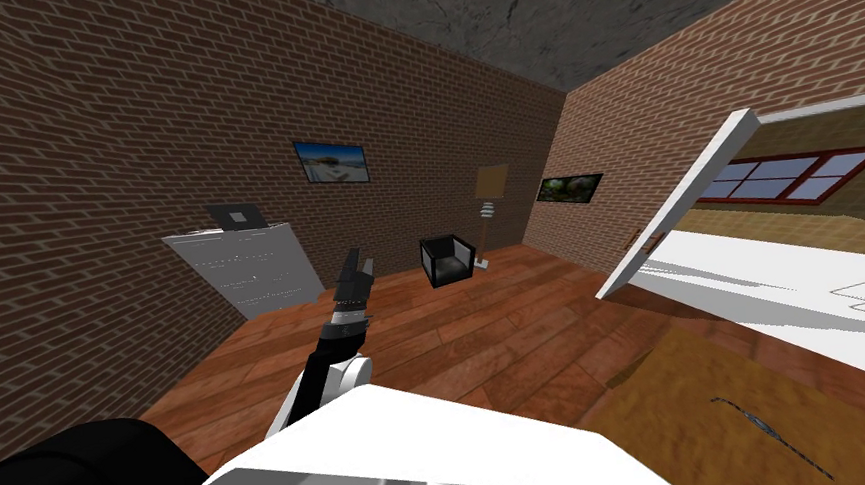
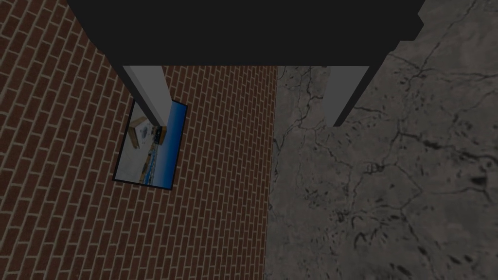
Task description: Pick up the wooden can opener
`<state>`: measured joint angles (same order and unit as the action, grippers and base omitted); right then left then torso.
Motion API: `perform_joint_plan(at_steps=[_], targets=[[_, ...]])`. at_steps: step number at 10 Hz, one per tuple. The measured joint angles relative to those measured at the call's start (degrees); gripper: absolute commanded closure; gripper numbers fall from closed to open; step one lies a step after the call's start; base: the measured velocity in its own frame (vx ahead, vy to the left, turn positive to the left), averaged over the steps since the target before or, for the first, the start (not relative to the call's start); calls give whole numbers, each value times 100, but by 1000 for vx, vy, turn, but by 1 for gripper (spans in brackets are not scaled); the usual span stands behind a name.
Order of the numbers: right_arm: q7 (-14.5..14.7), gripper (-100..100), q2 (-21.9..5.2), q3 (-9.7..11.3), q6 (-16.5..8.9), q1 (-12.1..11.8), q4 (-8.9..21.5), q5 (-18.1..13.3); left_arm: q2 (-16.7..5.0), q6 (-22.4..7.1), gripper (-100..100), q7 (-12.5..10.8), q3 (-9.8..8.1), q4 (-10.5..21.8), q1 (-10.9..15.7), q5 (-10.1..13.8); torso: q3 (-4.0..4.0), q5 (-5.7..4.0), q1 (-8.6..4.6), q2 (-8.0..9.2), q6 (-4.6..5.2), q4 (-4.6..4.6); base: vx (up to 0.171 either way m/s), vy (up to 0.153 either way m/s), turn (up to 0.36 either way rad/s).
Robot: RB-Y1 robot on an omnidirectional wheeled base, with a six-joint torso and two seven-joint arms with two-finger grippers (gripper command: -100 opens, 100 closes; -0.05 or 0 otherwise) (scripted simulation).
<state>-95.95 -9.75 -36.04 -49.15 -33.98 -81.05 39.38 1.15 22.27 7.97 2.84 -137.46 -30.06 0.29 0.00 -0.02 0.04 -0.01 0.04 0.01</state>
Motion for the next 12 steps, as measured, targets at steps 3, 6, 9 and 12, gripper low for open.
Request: perform_joint_plan(at_steps=[3,6,9,12], targets=[[-83,100,-44,65,-11,-36,-59,-3,0,0,0,0,0,0,0,0,1,1,-1,1,-1,1,-2,-1,5],[-491,100,-213,315,-54,-148,-299,-35,0,0,0,0,0,0,0,0,5,2,2,9,0,2,-24,2,-10],[-861,100,-391,559,-85,-277,-512,-41,0,0,0,0,0,0,0,0,8,1,3,14,0,4,-30,4,-5],[-1138,0,-521,733,-104,-348,-646,-49,0,0,0,0,0,0,0,0,5,1,3,8,-1,3,-11,4,-2]])
